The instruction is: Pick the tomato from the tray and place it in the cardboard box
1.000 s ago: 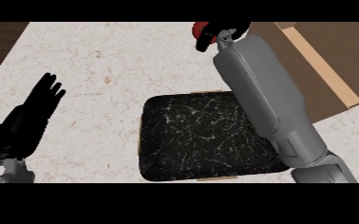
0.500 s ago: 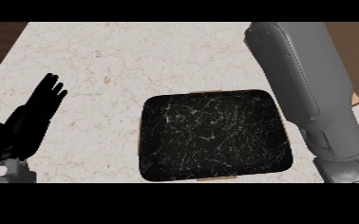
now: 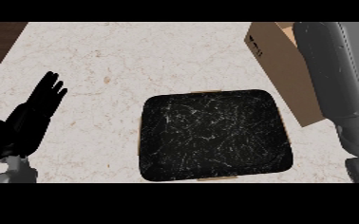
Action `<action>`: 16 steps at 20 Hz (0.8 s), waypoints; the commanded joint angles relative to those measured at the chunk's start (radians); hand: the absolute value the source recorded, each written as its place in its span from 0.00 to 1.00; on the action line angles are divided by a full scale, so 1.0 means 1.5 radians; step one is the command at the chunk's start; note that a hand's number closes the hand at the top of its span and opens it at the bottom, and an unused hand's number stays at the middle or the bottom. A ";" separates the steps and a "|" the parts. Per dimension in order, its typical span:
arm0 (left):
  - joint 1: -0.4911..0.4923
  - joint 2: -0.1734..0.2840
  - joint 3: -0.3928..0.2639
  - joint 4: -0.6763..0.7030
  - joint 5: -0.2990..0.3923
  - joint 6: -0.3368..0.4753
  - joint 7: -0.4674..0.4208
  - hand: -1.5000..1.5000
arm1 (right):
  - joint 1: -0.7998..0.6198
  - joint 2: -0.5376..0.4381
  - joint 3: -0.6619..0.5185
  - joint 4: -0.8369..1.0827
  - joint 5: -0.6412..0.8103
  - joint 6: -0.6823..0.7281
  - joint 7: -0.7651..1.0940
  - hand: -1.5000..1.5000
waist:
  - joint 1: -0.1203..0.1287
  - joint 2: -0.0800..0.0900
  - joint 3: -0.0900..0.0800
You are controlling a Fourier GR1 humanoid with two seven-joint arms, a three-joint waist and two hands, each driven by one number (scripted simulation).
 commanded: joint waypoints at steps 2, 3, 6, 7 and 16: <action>-0.002 -0.005 -0.003 0.039 -0.009 -0.020 -0.046 0.50 | 0.027 -0.027 -0.027 0.066 0.001 -0.086 -0.075 1.00 | 0.006 0.003 0.000; 0.030 -0.023 -0.017 -0.031 -0.012 0.006 -0.003 0.50 | 0.050 -0.072 -0.047 0.035 -0.028 -0.057 -0.121 1.00 | 0.004 0.000 0.000; 0.006 -0.016 -0.008 -0.021 -0.003 0.006 0.016 0.50 | 0.074 -0.018 -0.023 0.047 -0.002 -0.115 -0.106 1.00 | 0.003 0.000 0.000; -0.011 -0.002 -0.001 0.007 -0.008 -0.003 0.001 0.50 | 0.051 -0.048 -0.057 0.126 -0.013 -0.152 -0.149 1.00 | 0.007 0.003 0.000; 0.005 0.000 0.003 -0.015 0.000 -0.014 0.008 0.50 | 0.074 -0.052 -0.134 0.282 -0.093 -0.168 -0.234 1.00 | 0.013 0.005 0.001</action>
